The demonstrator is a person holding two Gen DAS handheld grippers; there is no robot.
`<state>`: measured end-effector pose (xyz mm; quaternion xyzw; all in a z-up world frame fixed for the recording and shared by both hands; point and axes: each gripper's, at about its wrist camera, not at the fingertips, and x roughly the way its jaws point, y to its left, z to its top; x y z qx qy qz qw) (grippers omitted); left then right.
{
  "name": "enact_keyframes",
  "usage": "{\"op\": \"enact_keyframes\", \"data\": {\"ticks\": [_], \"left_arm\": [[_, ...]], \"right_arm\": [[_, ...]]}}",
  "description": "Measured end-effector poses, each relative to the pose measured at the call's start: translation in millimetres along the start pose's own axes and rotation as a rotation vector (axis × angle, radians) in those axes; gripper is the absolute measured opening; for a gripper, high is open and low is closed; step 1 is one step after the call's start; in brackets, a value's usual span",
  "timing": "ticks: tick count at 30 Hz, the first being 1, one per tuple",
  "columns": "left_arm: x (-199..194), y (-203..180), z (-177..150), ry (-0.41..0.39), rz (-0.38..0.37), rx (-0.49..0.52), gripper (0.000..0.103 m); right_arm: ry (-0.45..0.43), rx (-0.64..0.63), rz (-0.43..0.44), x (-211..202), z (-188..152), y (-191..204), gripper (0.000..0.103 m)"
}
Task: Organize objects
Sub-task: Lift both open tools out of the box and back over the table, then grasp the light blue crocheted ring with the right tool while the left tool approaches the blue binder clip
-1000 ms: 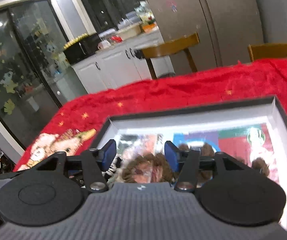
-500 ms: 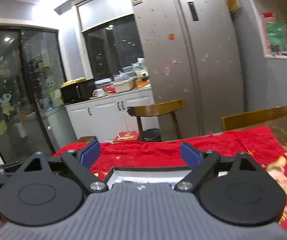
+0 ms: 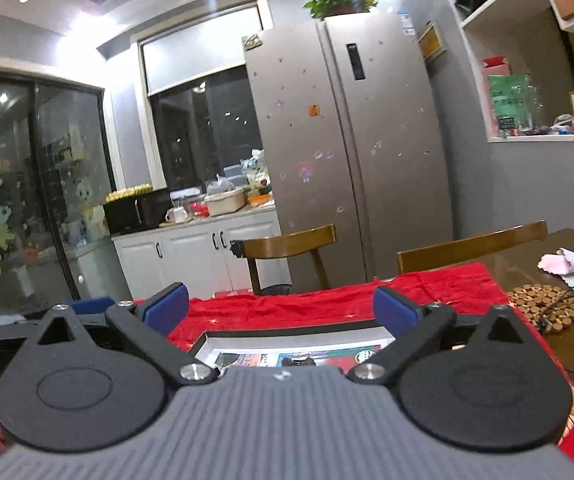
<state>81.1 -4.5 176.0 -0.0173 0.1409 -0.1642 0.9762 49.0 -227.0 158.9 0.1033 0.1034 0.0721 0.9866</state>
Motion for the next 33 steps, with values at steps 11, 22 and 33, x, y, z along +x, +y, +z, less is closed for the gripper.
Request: {"op": "enact_keyframes", "data": {"ticks": [11,22,33], "left_arm": [[-5,-17,-58,0.087,-0.018,0.012,0.084],[37,-10,-136,0.220,-0.042,0.034,0.084],[74,-10,-161,0.352,-0.062,-0.002,0.080]], "right_arm": [[0.045,0.006,-0.021,-6,-47,-16,0.103],[0.166,-0.022,-0.025,17,-102,-21,0.103],[0.280,0.009,-0.079,34,-124,-30,0.100]]}}
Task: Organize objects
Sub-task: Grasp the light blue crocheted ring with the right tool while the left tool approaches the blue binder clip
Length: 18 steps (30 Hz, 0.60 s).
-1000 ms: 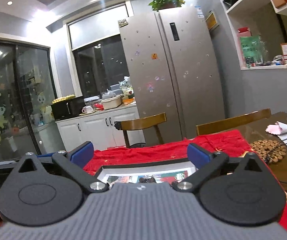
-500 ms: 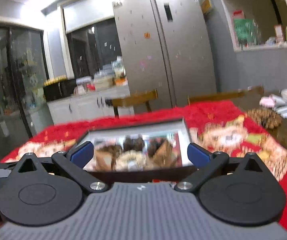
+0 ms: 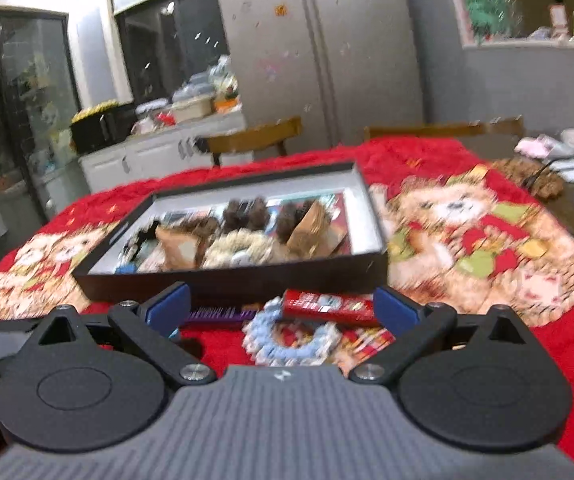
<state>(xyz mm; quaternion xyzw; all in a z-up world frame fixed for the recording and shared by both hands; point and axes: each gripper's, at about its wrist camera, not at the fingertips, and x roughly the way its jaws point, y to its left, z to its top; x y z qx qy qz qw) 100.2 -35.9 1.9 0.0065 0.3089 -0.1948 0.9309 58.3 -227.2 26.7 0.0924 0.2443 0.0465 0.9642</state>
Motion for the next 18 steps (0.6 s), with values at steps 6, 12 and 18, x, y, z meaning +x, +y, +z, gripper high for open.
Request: {"op": "enact_keyframes", "data": {"ticks": [6,12,18], "left_arm": [[10,3,3,0.011,0.028,-0.001,0.076],[14,5,7,0.010,0.039,-0.009,0.072],[11,6,6,0.001,0.086,-0.020,0.055]], "right_arm": [[0.089,0.043,0.028,17,-7,-5,0.095],[0.160,0.173,0.077,30,-8,-26,0.089],[0.159,0.137,0.109,32,-6,-24,0.081]]}}
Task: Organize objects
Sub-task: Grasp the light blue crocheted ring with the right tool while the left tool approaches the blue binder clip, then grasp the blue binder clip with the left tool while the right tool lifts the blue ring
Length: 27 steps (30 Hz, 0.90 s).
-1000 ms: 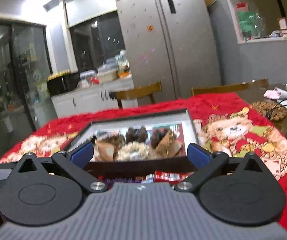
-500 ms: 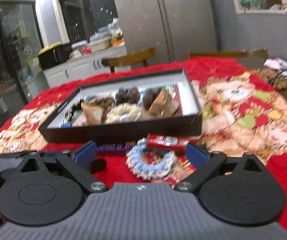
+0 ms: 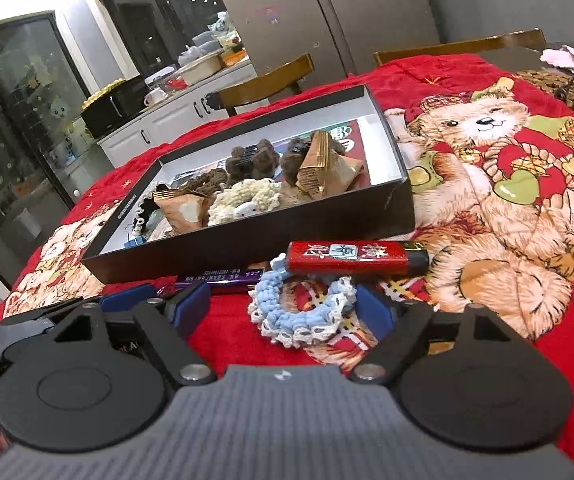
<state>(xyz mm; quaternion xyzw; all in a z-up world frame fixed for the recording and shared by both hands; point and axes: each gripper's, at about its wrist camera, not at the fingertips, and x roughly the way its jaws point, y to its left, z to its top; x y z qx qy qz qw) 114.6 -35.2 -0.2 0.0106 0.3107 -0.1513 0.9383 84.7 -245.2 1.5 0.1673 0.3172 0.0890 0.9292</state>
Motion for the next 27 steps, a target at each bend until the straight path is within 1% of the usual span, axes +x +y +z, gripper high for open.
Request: {"op": "enact_keyframes", "data": {"ticks": [1,3,5,7,10,12,14,18,24,27], "left_arm": [[0,1,0,-0.001,-0.002,-0.001,0.055],[-2,1,-1,-0.001,-0.006,0.006,0.055],[-4,1,-3,-0.002,-0.014,0.013,0.055],[-6,1,-4,-0.003,-0.016,0.019,0.055],[-7,0,-4,-0.003,-0.013,0.021,0.055],[-7,0,-5,-0.005,-0.011,0.017,0.055],[-7,1,-5,-0.005,-0.008,0.015,0.055],[-8,-1,-6,-0.007,0.000,0.023,0.055],[-11,-2,-6,-0.015,0.018,0.037,0.055],[-13,-1,-7,-0.030,0.010,0.034,0.055]], "right_arm": [[0.001,-0.025,-0.014,1,-1,3,0.078],[-0.007,-0.068,-0.046,3,-2,7,0.068],[-0.016,-0.075,-0.055,5,-3,7,0.066],[-0.022,-0.098,-0.072,6,-4,8,0.059],[-0.027,-0.163,-0.116,9,-7,16,0.047],[-0.027,-0.175,-0.123,10,-7,17,0.034],[-0.031,-0.171,-0.120,9,-6,16,0.026],[-0.046,-0.169,-0.118,7,-7,15,0.021],[-0.079,-0.195,-0.110,0,-8,20,0.018],[-0.108,-0.224,-0.080,-6,-10,25,0.015]]}}
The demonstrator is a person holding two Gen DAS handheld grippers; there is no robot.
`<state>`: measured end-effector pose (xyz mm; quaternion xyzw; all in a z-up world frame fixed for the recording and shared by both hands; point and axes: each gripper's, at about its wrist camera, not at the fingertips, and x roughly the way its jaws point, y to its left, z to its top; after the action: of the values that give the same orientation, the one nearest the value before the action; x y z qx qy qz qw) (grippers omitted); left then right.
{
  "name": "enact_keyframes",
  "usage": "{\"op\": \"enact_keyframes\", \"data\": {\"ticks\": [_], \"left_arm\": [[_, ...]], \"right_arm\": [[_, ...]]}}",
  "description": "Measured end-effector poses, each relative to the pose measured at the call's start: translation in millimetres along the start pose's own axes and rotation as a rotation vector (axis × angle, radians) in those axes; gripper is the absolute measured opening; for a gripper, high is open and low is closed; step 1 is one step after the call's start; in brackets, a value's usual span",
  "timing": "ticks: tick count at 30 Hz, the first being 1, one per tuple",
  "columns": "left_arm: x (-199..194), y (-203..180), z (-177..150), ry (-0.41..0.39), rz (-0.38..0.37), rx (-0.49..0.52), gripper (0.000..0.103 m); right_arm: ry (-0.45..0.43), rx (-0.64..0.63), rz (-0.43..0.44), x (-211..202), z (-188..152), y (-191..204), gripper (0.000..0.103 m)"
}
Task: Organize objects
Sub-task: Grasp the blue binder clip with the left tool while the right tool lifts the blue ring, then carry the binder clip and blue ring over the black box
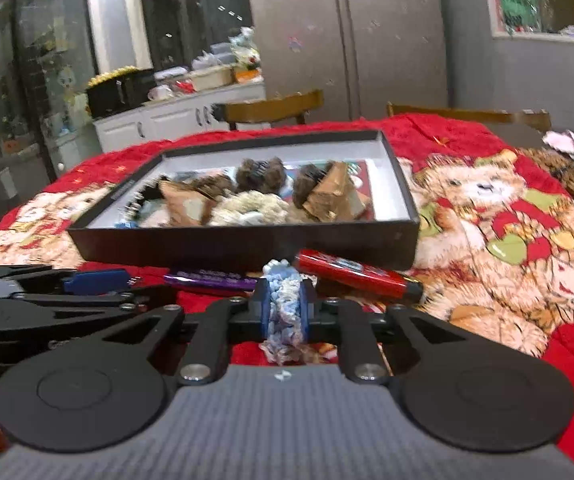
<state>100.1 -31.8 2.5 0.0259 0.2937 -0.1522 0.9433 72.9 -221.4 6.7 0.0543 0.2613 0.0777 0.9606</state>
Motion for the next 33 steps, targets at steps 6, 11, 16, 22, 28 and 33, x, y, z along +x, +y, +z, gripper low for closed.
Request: {"op": "enact_keyframes", "data": {"ticks": [6,11,16,22,28,33], "left_arm": [[-1,1,0,-0.005,0.006,-0.004,0.055],[-4,0,0,-0.024,0.005,0.000,0.055],[-7,-4,0,-0.040,0.015,0.025,0.055],[-9,-4,0,-0.044,0.020,0.033,0.055],[-19,-1,-3,-0.069,0.045,0.035,0.055],[-29,6,2,-0.091,0.054,0.016,0.055]], "right_arm": [[-0.049,-0.002,0.070,-10,2,4,0.014],[-0.049,0.042,0.101,-11,4,-1,0.013],[-0.052,0.126,0.157,-14,8,-12,0.011],[-0.040,0.173,0.174,-11,11,-15,0.010],[-0.060,0.207,0.144,-15,18,-17,0.010],[-0.112,0.205,0.138,-25,35,-11,0.010]]}}
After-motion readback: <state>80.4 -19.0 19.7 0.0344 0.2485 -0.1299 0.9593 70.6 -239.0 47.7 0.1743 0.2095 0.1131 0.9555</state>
